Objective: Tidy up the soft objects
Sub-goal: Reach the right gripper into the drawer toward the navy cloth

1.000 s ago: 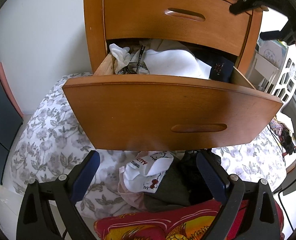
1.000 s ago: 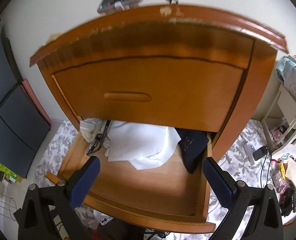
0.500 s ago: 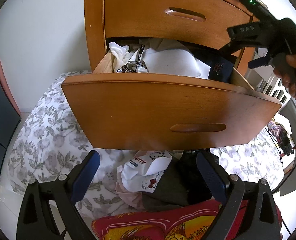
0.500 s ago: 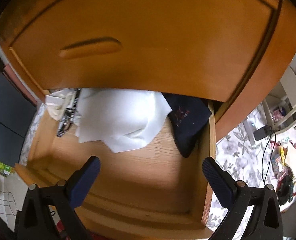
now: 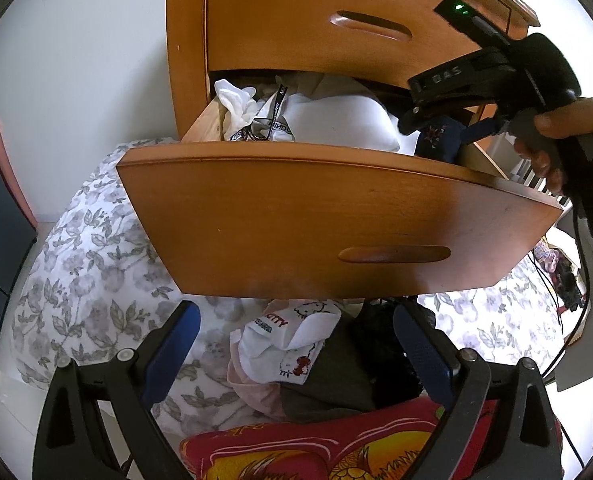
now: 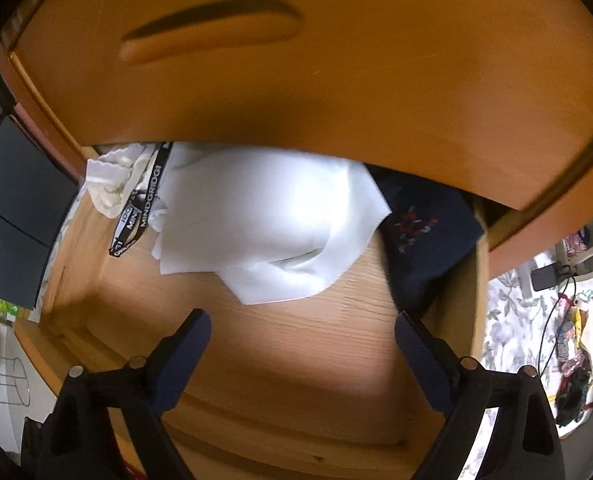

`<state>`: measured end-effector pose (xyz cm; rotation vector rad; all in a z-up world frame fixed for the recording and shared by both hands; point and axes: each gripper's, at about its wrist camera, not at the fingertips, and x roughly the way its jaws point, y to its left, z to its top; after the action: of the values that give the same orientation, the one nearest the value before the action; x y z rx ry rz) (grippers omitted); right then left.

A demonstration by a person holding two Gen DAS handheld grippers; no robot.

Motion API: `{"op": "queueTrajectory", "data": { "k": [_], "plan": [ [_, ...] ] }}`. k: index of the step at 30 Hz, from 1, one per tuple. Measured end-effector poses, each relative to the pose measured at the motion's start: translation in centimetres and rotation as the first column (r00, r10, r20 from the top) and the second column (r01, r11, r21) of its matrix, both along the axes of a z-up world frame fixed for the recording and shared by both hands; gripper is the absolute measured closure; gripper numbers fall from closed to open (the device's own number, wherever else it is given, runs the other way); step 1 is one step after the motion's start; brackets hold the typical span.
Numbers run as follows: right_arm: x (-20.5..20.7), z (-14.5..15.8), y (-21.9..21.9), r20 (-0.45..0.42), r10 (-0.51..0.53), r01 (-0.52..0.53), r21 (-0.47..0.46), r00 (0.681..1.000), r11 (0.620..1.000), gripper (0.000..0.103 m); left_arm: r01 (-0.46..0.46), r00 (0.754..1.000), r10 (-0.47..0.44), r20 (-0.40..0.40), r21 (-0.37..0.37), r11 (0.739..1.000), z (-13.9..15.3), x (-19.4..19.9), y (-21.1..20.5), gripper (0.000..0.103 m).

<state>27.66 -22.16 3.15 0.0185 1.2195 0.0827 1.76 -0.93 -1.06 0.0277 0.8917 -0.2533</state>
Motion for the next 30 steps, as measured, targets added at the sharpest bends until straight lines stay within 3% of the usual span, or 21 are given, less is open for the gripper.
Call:
{"op": "queueTrajectory", "data": {
  "k": [12, 30],
  "plan": [
    [2.1, -1.7, -1.1, -0.069, 0.016, -0.023, -0.103, 0.997, 0.994, 0.022, 0.005, 1.0, -0.006, -0.022, -0.032, 0.999, -0.3, 0.3, 0.2, 0.006],
    [2.8, -1.1, -5.6, -0.037, 0.07, -0.077, -0.242, 0.997, 0.967, 0.041, 0.006, 0.999, -0.008, -0.044, -0.047, 0.999, -0.6, 0.6, 0.2, 0.006]
  ]
}}
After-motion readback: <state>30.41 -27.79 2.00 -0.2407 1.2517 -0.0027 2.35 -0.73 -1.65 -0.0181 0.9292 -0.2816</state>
